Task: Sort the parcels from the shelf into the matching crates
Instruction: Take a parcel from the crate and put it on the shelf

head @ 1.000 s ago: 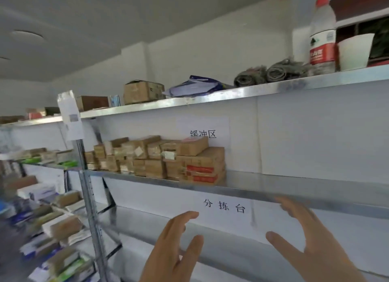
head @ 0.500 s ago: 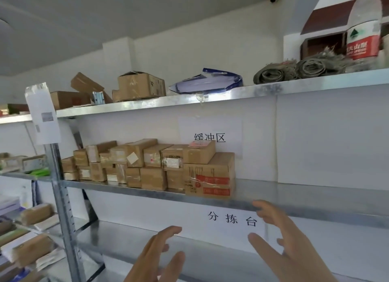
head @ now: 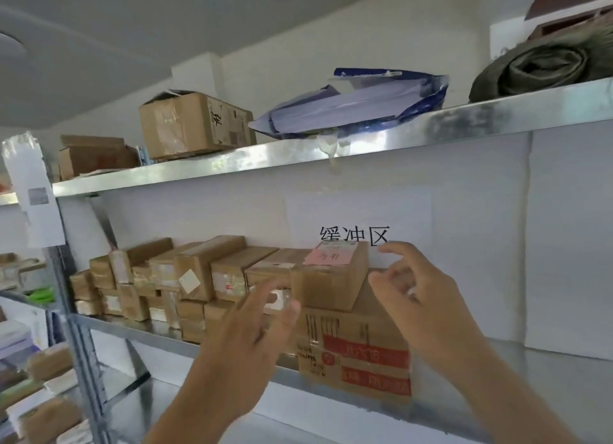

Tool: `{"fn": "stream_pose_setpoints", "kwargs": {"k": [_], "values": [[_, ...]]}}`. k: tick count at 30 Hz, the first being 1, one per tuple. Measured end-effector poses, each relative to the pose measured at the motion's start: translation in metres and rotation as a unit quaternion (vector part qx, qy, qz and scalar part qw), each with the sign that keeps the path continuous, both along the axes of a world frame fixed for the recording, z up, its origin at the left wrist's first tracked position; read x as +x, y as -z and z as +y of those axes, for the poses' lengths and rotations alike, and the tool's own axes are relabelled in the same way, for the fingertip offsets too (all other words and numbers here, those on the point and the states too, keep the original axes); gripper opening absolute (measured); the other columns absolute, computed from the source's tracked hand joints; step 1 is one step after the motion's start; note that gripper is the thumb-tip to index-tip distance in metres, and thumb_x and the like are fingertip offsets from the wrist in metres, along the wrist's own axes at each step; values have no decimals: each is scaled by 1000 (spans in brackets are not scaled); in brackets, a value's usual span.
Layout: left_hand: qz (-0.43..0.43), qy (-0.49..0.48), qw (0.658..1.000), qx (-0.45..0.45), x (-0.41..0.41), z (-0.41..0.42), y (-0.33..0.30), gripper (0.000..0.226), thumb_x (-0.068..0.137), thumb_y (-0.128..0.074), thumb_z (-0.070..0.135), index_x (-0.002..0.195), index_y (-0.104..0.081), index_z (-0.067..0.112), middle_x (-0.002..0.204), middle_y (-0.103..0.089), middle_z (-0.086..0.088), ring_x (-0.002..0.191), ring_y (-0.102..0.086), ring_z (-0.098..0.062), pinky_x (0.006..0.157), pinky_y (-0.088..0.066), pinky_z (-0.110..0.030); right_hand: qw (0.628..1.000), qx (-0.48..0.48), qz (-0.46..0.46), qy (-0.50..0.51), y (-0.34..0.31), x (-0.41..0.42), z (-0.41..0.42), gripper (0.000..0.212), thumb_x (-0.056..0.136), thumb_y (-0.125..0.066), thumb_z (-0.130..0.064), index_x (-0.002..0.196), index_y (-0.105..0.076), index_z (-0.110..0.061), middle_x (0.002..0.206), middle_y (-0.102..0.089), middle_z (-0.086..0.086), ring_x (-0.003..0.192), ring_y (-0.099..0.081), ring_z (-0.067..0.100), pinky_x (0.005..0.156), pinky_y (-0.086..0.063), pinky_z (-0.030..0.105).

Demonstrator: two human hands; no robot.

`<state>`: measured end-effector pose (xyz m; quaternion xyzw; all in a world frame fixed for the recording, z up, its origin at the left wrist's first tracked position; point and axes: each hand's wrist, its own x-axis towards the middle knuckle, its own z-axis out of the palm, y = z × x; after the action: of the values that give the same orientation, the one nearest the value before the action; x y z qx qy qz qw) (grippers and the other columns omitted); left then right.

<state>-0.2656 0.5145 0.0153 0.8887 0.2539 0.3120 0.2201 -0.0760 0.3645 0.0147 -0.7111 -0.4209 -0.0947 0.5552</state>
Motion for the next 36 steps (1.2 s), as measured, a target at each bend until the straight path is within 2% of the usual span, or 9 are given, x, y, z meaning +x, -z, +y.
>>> {"fn": "stream_pose_setpoints", "kwargs": {"k": [6, 9, 14, 17, 20, 22, 27, 30, 36], "values": [[-6, 25, 998, 54, 63, 50, -21, 65, 93, -23, 80, 142, -49, 46, 115, -69, 19, 101, -67, -8, 86, -54, -34, 989, -140, 41, 21, -11, 30, 67, 28, 101, -48, -61, 121, -55, -43, 102, -64, -20, 95, -64, 4, 76, -50, 23], [-47, 46, 997, 37, 76, 70, -18, 50, 101, -36, 68, 134, -61, 40, 123, -69, 14, 112, -64, -12, 93, -51, -34, 987, -144, 58, 31, -9, 25, 81, 36, 105, -45, -56, 137, -56, -42, 99, -66, -25, 80, -66, -6, 58, -46, 10], [-54, 106, 993, 16, 90, 86, -12, 36, 104, -44, 60, 128, -63, 41, 110, -62, 21, 101, -60, -5, 89, -53, -32, 987, -125, 76, 64, -15, 5, 85, 21, 105, -47, -47, 117, -63, -53, 94, -77, -3, 69, -67, 20, 59, -53, 32], [-79, 140, 987, 4, 95, 87, -8, 34, 104, -47, 57, 129, -63, 41, 111, -64, 21, 97, -58, 0, 78, -49, -23, 988, -102, 78, 87, -16, -7, 82, 22, 106, -49, -41, 114, -68, -47, 92, -75, 6, 53, -53, 13, 47, -41, 22], [-100, 158, 982, -6, 93, 80, -7, 35, 104, -48, 54, 136, -58, 44, 120, -59, 22, 99, -54, 2, 71, -34, -10, 987, -76, 77, 117, -13, -18, 77, 22, 106, -50, -40, 108, -64, -56, 90, -73, -16, 67, -63, 12, 57, -53, 28], [-118, 179, 977, -9, 90, 73, -4, 40, 103, -48, 56, 142, -54, 45, 123, -58, 23, 105, -53, 1, 77, -38, -12, 986, -72, 57, 140, -11, -25, 70, 21, 106, -49, -39, 104, -58, -58, 105, -66, -18, 86, -64, 8, 61, -52, 18], [-121, 242, 960, -73, 80, 28, -4, 57, 97, -50, 57, 152, -36, 52, 121, -50, 28, 112, -56, -4, 97, -54, -31, 979, -23, 21, 201, -10, -50, 20, 32, 104, -52, -37, 128, -48, -56, 118, -52, -24, 96, -60, -1, 69, -54, 14], [-131, 296, 941, -100, 77, -23, -4, 49, 98, -58, 45, 140, -37, 60, 113, -50, 30, 104, -55, 5, 82, -45, -14, 969, 10, -9, 246, -6, -64, -33, 42, 99, -54, -34, 133, -43, -56, 116, -49, -26, 99, -59, -2, 73, -57, 15], [-108, 418, 886, -167, 74, -179, 17, 56, 99, -58, 21, 131, -46, 64, 107, -65, 18, 96, -71, -4, 76, -51, -19, 937, 37, 19, 347, 17, -94, -185, 60, 76, -60, -68, 130, -34, -61, 116, -46, -30, 106, -63, 5, 83, -62, 25]]}}
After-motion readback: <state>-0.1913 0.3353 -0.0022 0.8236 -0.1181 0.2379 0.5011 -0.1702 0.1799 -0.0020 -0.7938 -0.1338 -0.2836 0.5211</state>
